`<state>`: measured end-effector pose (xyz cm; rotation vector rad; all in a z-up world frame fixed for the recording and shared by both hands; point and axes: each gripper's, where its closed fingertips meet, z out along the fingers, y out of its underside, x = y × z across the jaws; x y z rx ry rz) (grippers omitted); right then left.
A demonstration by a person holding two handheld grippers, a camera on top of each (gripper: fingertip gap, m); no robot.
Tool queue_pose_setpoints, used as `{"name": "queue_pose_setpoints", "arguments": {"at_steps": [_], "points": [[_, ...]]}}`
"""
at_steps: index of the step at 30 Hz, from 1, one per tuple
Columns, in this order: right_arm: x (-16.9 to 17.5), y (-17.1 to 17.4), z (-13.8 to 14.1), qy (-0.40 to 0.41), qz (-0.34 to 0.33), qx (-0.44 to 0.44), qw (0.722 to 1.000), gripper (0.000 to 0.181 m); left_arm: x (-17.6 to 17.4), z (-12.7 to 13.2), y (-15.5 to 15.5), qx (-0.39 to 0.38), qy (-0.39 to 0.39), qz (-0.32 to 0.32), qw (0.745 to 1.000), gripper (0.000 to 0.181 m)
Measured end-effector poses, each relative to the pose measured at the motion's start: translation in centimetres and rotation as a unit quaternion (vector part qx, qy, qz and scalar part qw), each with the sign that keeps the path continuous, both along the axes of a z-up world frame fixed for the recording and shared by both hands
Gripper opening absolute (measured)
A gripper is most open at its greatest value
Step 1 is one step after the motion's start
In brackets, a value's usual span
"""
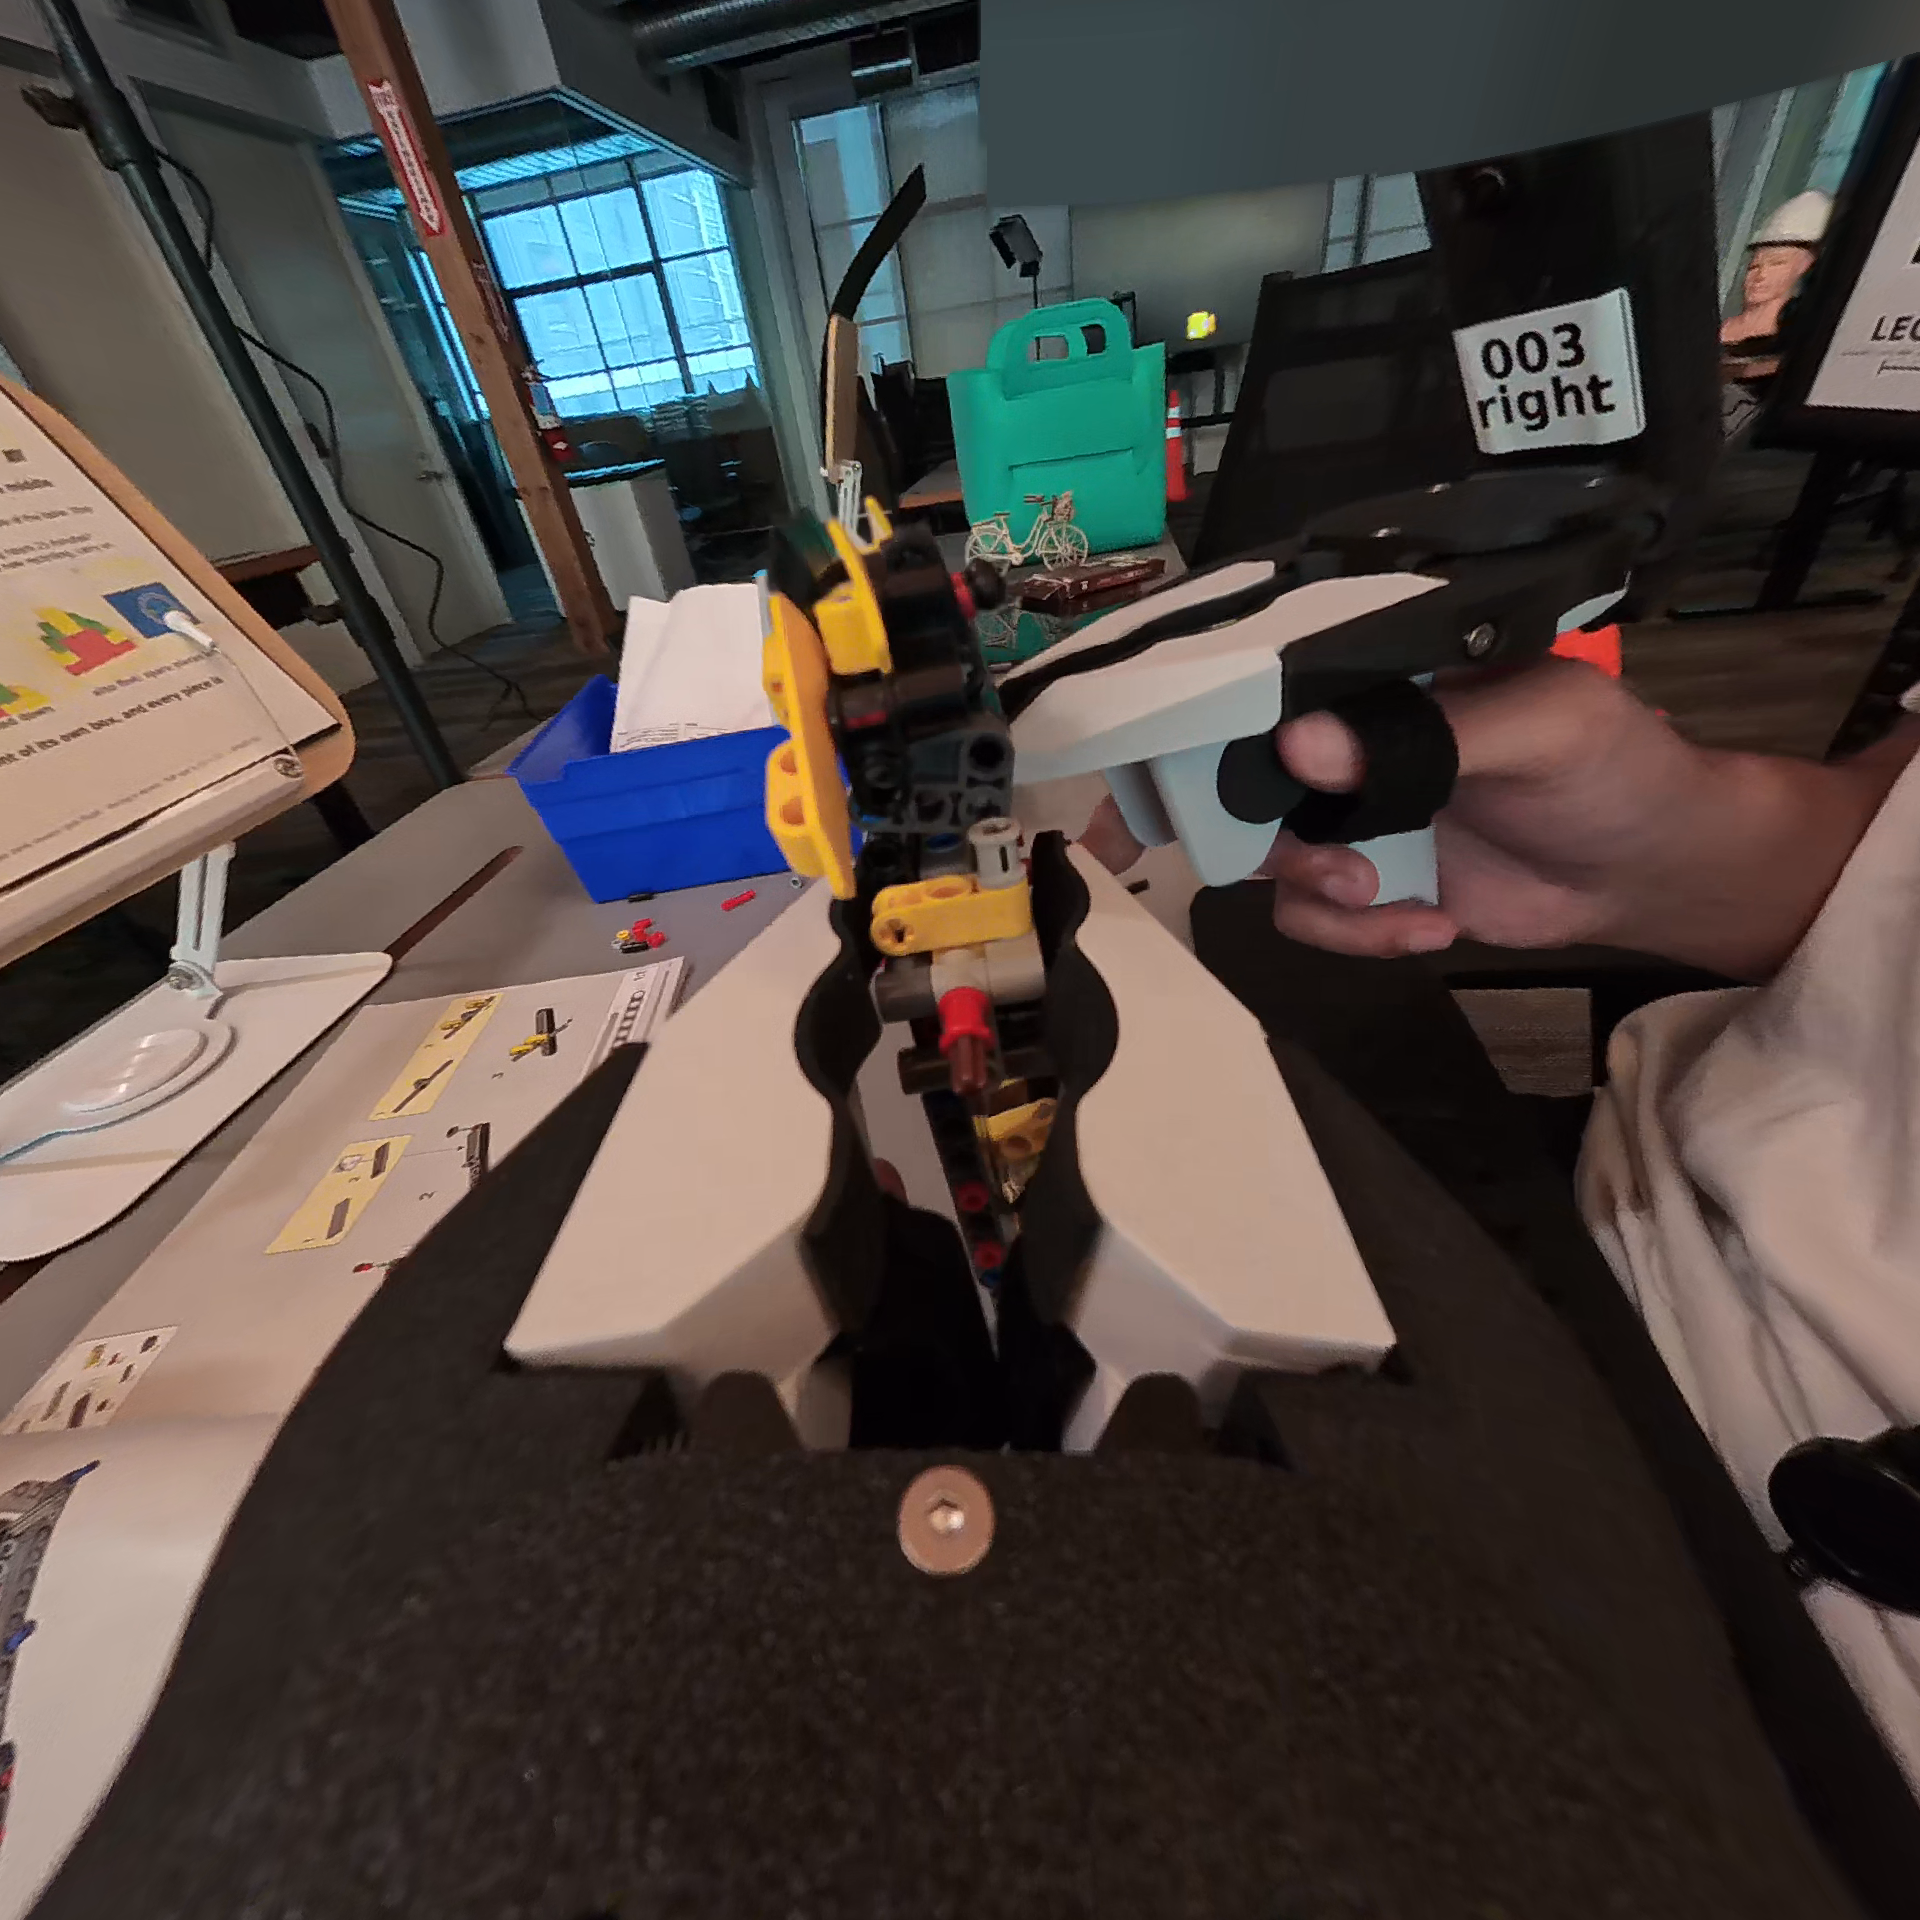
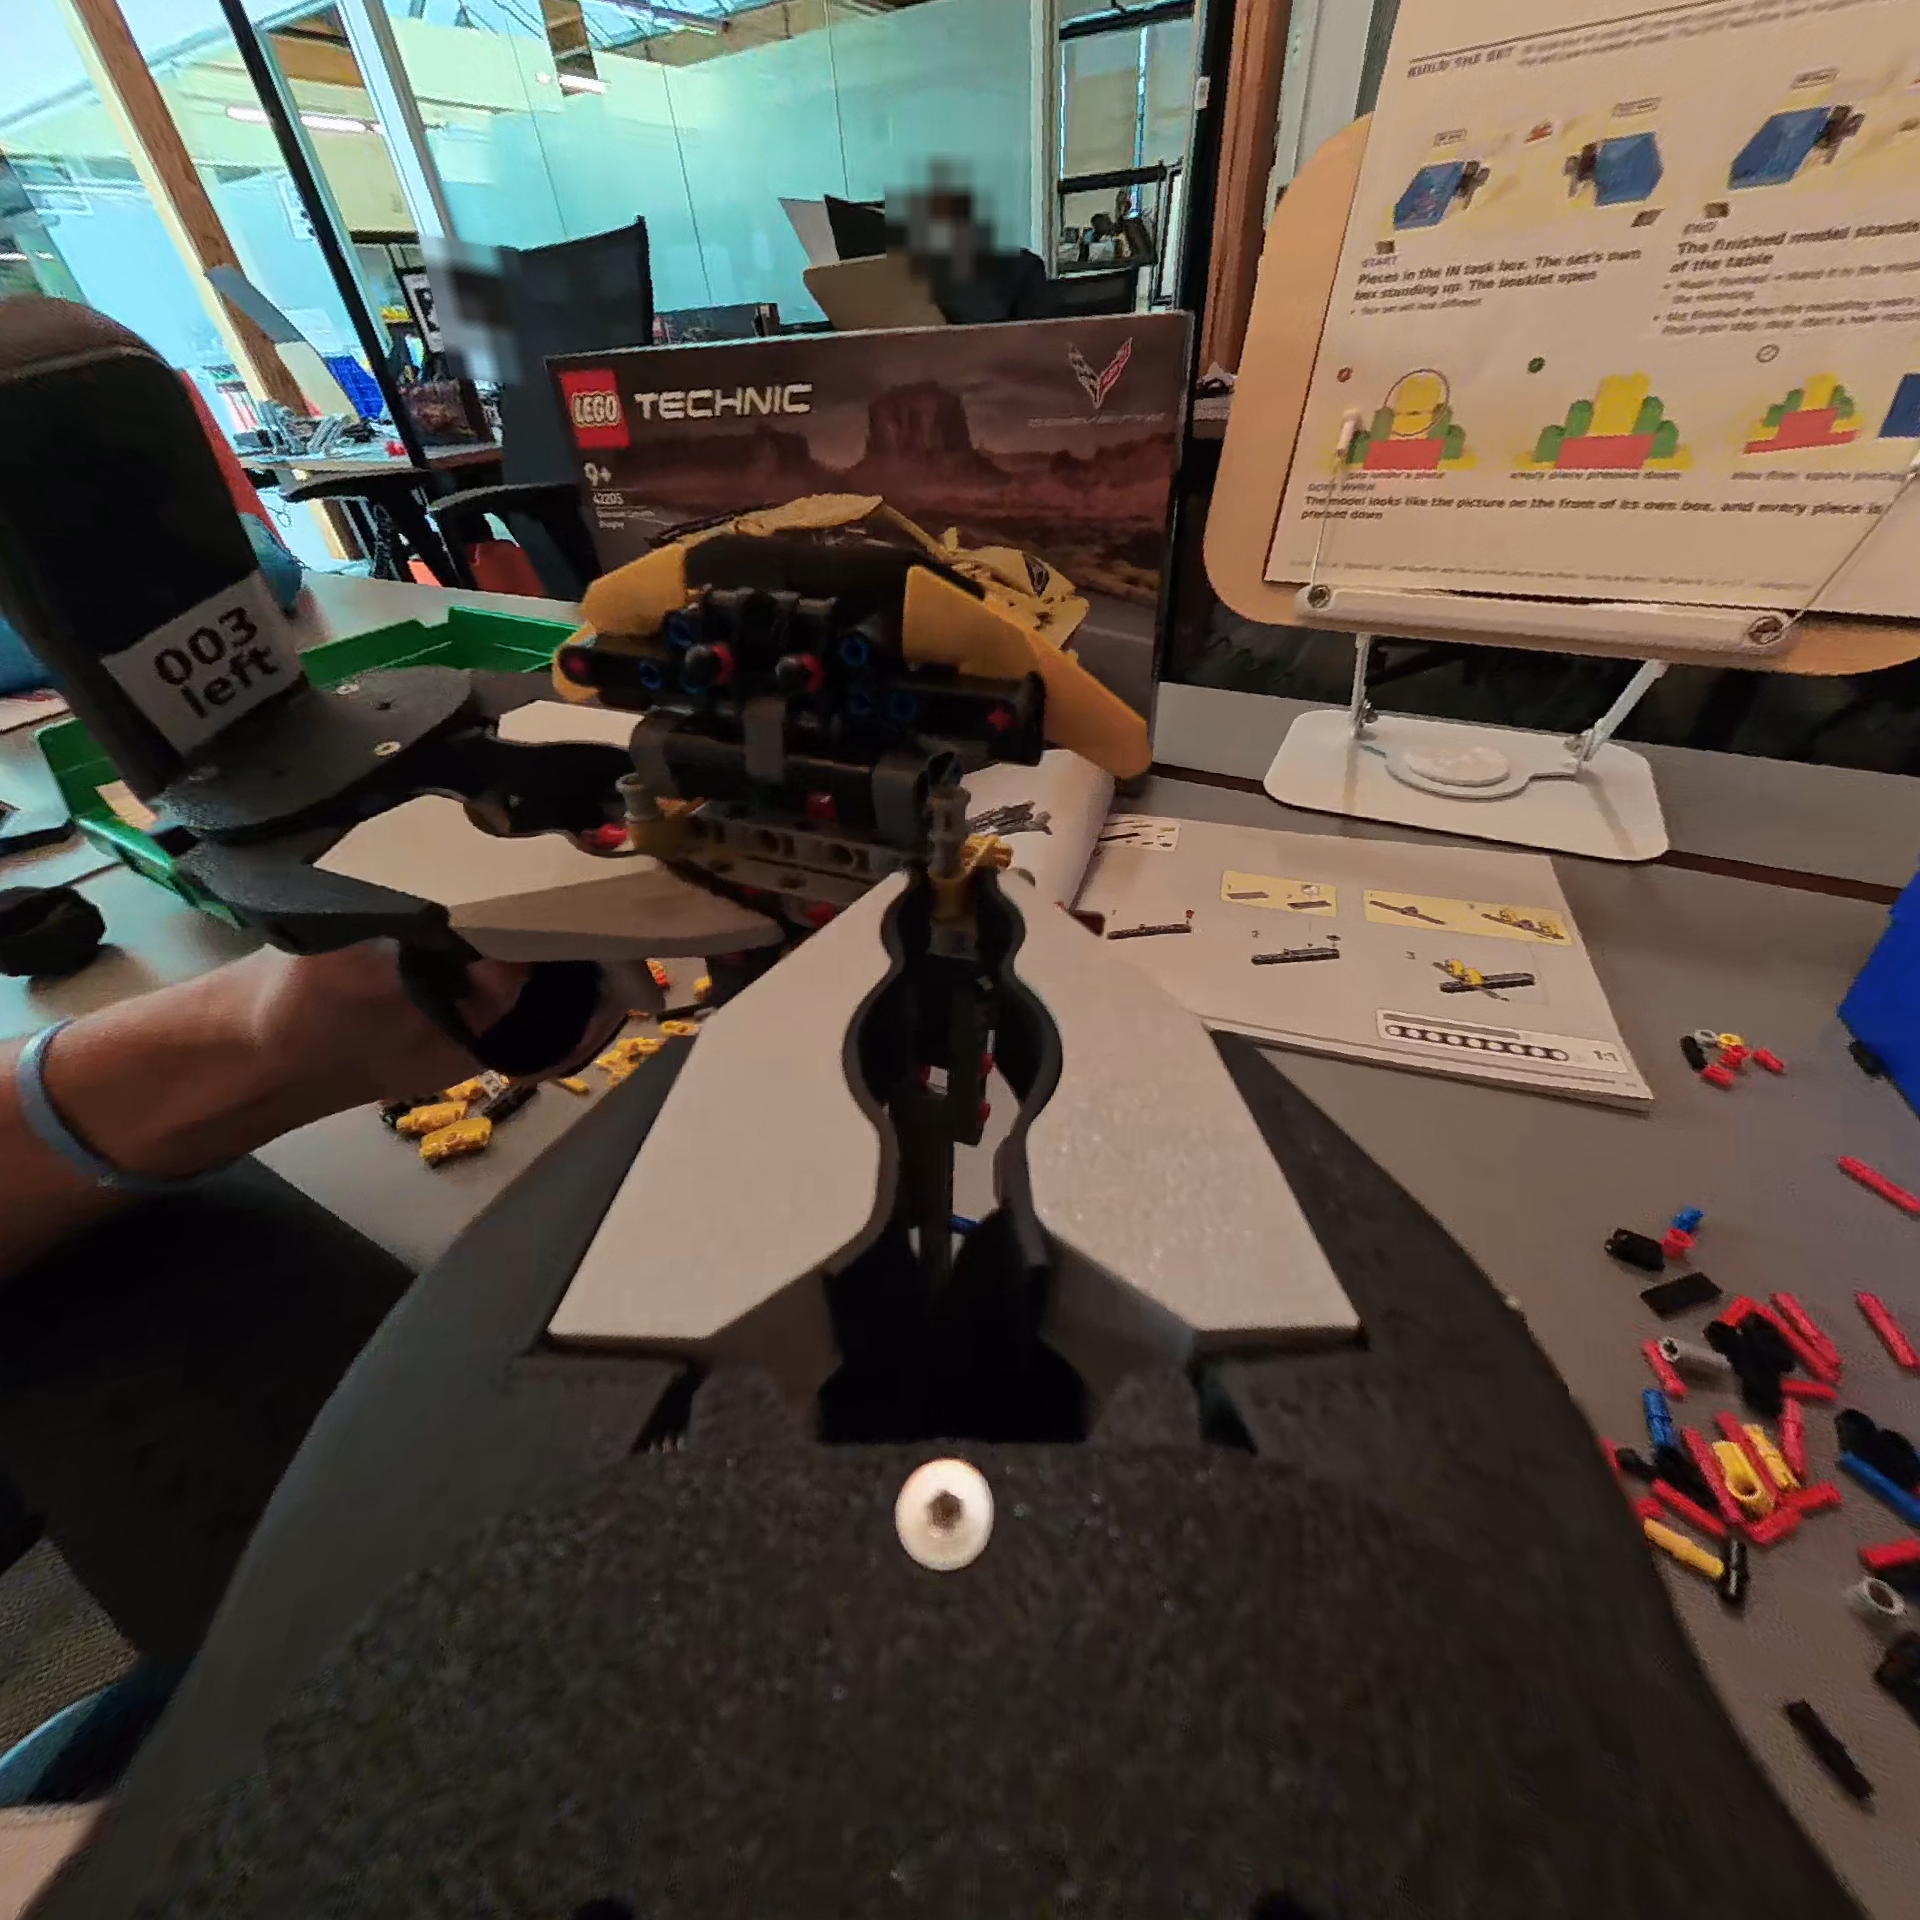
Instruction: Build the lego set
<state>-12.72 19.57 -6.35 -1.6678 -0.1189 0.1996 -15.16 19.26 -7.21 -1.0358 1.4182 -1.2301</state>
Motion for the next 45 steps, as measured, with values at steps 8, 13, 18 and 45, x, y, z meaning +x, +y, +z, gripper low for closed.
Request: {"name": "queue_pose_setpoints", "arguments": {"at_steps": [8, 13, 18, 45], "points": [[0.3, 0.1, 0.0, -0.029, -0.024, 0.008, 0.999, 0.007, 0.1, 0.0, 0.0, 0.013, -0.006, 0.025, 1.0, 0.027], [1.5, -0.2, -0.3, 0.008, -0.049, -0.01, 0.999, 0.033, 0.1, 0.0, -0.2, 0.013, -0.01, 0.026, 1.0, 0.027], [1.8, -0.8, -0.4, 0.033, -0.06, -0.008, 0.998, 0.031, 0.4, 0.0, -0.8, 0.037, -0.015, 0.051, 0.998, 0.027], [-0.2, -2.0, 0.9, -0.044, 0.107, 0.023, 0.993, 0.029, 0.7, 0.1, 0.8, -0.05, -0.024, 0.058, 0.997, 0.026]]}}
